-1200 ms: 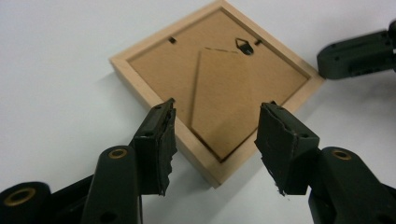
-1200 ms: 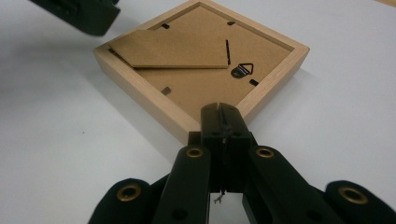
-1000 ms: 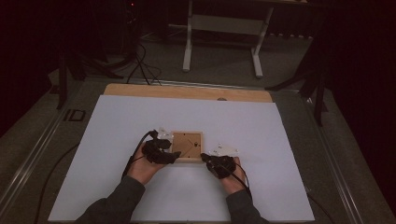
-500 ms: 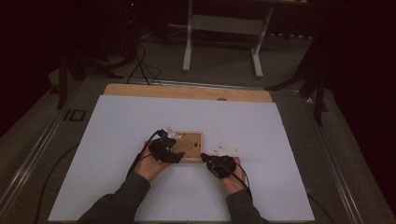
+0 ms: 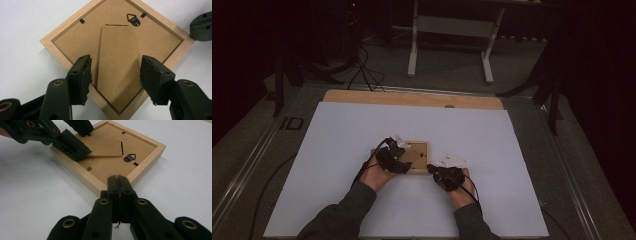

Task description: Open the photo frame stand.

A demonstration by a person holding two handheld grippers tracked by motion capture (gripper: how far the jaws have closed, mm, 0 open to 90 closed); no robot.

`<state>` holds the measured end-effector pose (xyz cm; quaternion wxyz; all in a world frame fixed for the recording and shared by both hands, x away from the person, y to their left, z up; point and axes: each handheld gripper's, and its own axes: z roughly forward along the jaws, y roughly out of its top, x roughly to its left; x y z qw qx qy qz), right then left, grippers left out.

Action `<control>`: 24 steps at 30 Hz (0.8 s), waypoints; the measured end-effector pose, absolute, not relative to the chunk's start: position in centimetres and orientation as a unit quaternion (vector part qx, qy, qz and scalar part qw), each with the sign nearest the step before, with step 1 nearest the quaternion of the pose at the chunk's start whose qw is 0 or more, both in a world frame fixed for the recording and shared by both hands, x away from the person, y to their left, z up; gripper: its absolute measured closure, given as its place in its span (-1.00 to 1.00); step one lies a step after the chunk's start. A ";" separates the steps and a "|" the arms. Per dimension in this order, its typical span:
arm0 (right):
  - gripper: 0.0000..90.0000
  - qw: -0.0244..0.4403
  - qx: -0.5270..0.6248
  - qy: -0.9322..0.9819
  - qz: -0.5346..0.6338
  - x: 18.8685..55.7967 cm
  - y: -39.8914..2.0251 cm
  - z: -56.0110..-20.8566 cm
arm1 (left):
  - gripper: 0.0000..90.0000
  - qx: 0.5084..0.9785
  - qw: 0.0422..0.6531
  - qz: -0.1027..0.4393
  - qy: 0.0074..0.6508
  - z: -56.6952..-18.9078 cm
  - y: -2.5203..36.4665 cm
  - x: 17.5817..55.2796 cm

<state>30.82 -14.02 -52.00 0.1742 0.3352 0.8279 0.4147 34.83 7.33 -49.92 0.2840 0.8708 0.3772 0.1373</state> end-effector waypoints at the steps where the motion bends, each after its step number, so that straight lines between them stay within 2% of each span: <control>1: 0.98 0.174 0.335 0.828 0.415 30.8 -14.0 -52.0 | -0.05 0.870 0.285 0.134 0.378 -49.9 7.3 34.9; 5: 0.98 0.174 0.335 0.828 0.415 30.8 -14.0 -52.0 | 0.02 0.874 0.282 0.124 0.375 -49.8 7.4 35.0; 7: 0.98 0.174 0.335 0.828 0.415 30.8 -14.0 -52.0 | 0.13 0.879 0.275 0.123 0.369 -49.6 7.2 35.0; 12: 0.98 0.175 0.335 0.828 0.415 30.8 -14.0 -52.0 | 0.14 0.887 0.257 0.120 0.365 -49.2 6.8 35.3; 18: 0.98 0.174 0.334 0.828 0.415 30.8 -14.0 -52.0 | 0.14 0.873 0.290 0.096 0.380 -47.9 7.5 35.8; 24: 0.98 0.174 0.333 0.828 0.415 30.8 -14.0 -52.0 | 0.14 0.873 0.291 0.094 0.380 -47.8 7.5 35.9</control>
